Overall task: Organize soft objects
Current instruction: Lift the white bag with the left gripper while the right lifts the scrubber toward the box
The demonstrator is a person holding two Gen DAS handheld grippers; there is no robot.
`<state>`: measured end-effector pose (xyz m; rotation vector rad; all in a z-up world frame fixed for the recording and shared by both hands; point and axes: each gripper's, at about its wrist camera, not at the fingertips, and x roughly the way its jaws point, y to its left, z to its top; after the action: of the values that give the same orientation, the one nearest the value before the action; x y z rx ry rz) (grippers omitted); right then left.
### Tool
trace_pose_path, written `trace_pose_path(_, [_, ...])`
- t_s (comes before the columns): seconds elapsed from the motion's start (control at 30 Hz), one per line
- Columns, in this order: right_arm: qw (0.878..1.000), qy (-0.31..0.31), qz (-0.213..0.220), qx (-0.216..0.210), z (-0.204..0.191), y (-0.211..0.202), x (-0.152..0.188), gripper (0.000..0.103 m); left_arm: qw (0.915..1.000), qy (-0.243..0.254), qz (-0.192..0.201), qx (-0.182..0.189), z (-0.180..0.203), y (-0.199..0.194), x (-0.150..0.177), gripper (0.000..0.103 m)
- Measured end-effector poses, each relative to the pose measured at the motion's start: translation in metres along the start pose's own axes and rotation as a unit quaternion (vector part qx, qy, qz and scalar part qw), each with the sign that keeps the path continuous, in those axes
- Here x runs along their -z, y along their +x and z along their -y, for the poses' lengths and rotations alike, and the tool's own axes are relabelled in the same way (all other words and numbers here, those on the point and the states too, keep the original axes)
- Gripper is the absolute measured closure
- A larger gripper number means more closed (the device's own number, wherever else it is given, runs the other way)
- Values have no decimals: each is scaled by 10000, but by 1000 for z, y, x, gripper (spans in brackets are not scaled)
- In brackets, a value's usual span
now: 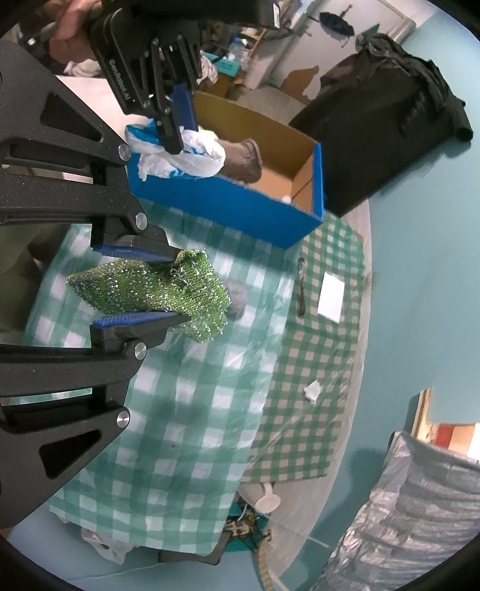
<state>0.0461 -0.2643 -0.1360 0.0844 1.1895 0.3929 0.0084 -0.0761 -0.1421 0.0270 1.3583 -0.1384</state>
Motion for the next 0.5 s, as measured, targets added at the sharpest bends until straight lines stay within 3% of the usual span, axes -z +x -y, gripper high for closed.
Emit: trace_pose_path(0.5, [9982, -511, 74, -303, -58, 11, -30, 81, 9987, -450, 190, -107, -48, -16, 6, 77])
